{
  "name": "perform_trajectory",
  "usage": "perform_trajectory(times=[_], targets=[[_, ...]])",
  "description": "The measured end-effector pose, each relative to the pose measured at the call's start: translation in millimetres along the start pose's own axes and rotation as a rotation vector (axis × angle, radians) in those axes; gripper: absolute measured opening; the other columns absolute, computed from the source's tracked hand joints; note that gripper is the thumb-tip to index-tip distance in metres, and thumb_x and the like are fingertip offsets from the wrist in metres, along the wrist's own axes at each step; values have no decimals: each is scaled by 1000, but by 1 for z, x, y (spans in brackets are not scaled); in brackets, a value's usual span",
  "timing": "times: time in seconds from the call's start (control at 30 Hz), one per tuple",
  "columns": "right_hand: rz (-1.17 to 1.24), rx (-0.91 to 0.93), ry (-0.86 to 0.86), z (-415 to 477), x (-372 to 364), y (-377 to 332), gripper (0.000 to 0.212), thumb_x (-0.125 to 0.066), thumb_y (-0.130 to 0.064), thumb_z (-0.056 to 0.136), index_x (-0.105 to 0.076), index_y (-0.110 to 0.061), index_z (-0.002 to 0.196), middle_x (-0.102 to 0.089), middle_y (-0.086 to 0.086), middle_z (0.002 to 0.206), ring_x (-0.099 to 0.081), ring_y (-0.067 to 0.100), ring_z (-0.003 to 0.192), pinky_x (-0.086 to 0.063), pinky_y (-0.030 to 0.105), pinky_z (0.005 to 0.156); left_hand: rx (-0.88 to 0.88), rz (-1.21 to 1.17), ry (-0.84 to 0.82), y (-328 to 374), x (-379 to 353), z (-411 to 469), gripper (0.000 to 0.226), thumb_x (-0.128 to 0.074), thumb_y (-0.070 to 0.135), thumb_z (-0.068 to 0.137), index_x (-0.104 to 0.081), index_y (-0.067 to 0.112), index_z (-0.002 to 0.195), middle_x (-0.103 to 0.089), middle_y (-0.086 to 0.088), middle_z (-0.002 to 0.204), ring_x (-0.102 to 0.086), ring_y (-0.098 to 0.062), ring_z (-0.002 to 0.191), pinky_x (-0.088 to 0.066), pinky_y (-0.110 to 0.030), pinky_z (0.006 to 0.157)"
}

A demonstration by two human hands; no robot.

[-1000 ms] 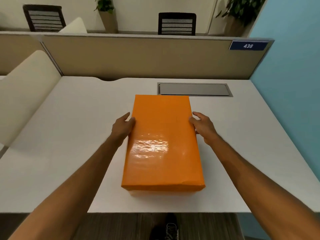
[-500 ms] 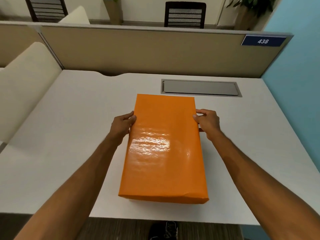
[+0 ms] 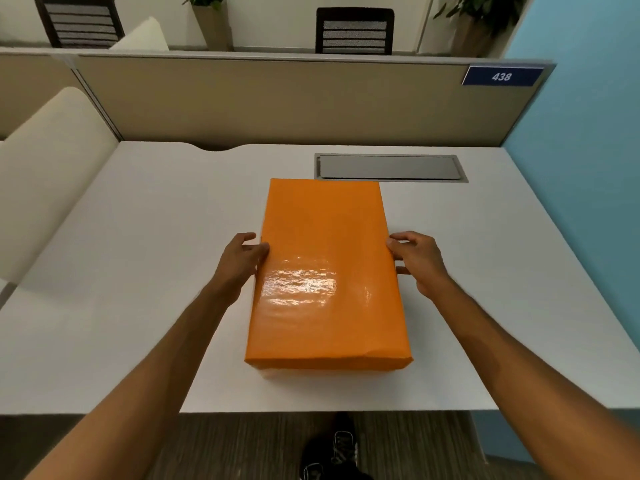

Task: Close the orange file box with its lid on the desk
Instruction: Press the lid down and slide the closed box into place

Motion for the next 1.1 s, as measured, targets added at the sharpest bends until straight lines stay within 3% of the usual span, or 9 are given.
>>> perform_trajectory(times=[0.1,0.23,0.43,0.53,0.67,0.9,1.0,1.1], targets=[[61,1,6,-24,8,15,28,-66,-24,94,-68,-10,119,-72,11,109,-70,29,97,-61,47,80,-25,-27,1,-16,5,-20,52,-59,32,96,-44,15,144,-62,-8,125,-62,-29,111,-52,-45,87],[134,-17,-72,-46,10,30,39,-68,-28,93,-63,-15,129,-69,6,116,-68,25,103,-60,45,78,-44,-87,34,-32,10,-41,43,-62,30,94,-55,18,135,-68,-1,113,-66,-23,103,-56,-39,77],[260,-92,-123,-61,8,45,50,-72,-34,88,-59,-20,135,-66,5,125,-63,28,113,-54,56,89,-1,-188,23,-39,8,-56,46,-62,28,95,-55,16,139,-65,-8,126,-64,-29,112,-53,-47,88],[305,-129,-157,-64,6,48,55,-72,-39,87,-57,-23,138,-65,2,128,-62,27,115,-56,53,83,59,-237,-21,-40,6,-59,53,-63,30,94,-50,20,144,-62,-8,132,-62,-29,115,-49,-55,97],[348,-127,-237,-66,1,52,64,-73,-41,84,-52,-26,143,-66,-1,128,-65,24,113,-57,46,77,115,-279,-69,-41,3,-62,59,-67,33,90,-48,28,145,-61,-5,133,-61,-32,115,-49,-60,97],[344,-91,-276,-58,-4,42,58,-69,-36,90,-51,-25,144,-66,-2,129,-66,24,112,-57,43,77,113,-311,-52,-36,7,-60,59,-68,28,90,-48,27,145,-62,-7,130,-66,-28,106,-50,-59,96],[333,-74,-303,-47,-8,28,58,-68,-35,91,-51,-24,144,-66,0,130,-65,25,114,-56,49,84,100,-320,-25,-28,18,-56,58,-69,28,89,-49,27,143,-63,-7,130,-65,-29,108,-51,-59,96],[327,-51,-327,-37,-16,12,58,-68,-34,91,-51,-24,145,-65,0,130,-65,24,112,-57,46,78,90,-323,9,-19,30,-53,58,-69,28,89,-49,27,143,-63,-7,130,-65,-31,110,-52,-57,94]])
Point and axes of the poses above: each hand's wrist, its own z-axis towards the middle knuckle, its own x-axis out of the back of the hand, y = z × x, the point moved 2 cm from there along z, towards the middle knuckle
